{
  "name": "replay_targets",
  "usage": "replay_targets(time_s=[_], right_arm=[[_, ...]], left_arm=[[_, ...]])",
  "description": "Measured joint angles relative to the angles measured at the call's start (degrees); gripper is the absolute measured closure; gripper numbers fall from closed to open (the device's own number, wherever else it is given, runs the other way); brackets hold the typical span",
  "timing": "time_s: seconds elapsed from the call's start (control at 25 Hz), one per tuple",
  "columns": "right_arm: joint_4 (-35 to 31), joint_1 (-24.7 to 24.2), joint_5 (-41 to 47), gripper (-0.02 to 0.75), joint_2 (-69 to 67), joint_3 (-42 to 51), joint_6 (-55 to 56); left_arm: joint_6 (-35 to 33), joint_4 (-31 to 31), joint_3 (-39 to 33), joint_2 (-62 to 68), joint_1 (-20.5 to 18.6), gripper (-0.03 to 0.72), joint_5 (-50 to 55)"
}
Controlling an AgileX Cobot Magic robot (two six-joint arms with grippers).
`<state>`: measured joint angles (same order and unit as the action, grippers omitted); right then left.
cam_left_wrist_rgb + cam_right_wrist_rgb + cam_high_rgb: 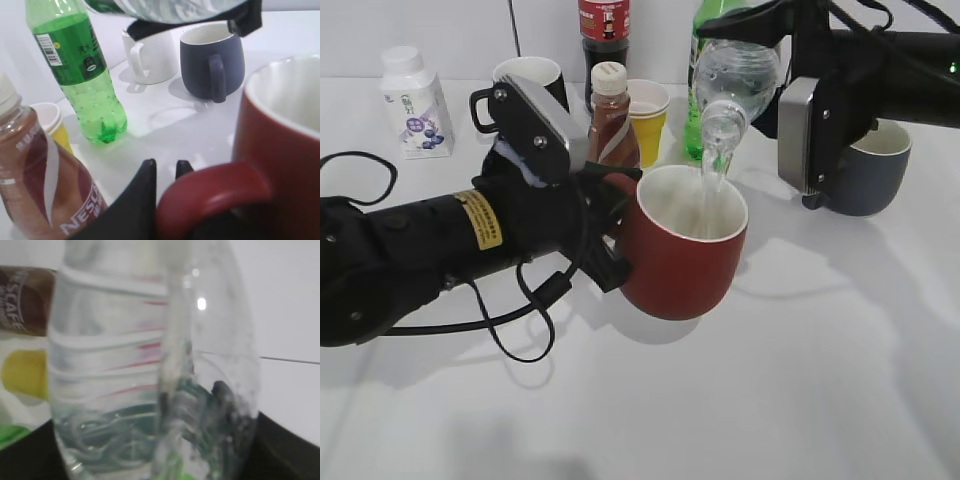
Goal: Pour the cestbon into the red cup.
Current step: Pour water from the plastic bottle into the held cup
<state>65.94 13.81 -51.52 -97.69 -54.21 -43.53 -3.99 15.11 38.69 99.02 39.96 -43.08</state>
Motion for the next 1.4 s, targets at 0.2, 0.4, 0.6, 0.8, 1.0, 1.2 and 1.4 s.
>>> replay_targets(time_s=[0.2, 0.4, 0.6, 0.8, 1.0, 1.2, 1.4], right_arm=[[-2.1, 0.0, 0.0, 0.26, 0.0, 0.0, -1.7], [-3.1, 0.0, 0.0, 0.26, 0.0, 0.0, -3.2], [-4.7, 0.0, -0.4, 0.26, 0.0, 0.0, -5.3], [-5.1, 0.0, -1.5, 0.26, 0.0, 0.0, -6.2], [-6.0, 0.0, -2.6, 0.26, 0.0, 0.0, -6.8], [-6.4, 0.0, -3.4, 0.26, 0.0, -0.1, -7.5], [-6.6, 0.0, -3.4, 0.26, 0.0, -0.2, -8.3]], left_arm=[[0.0, 0.1, 0.0, 0.0, 0.0, 0.609, 0.0], [0.0, 0.1, 0.0, 0.0, 0.0, 0.609, 0.0], [0.0, 0.2, 0.0, 0.0, 0.0, 0.609, 0.1], [0.0, 0.2, 0.0, 0.0, 0.0, 0.609, 0.3], [0.0, 0.2, 0.0, 0.0, 0.0, 0.609, 0.3], [-0.1, 0.2, 0.0, 0.0, 0.0, 0.609, 0.3], [-0.1, 0.3, 0.0, 0.0, 0.0, 0.609, 0.3]])
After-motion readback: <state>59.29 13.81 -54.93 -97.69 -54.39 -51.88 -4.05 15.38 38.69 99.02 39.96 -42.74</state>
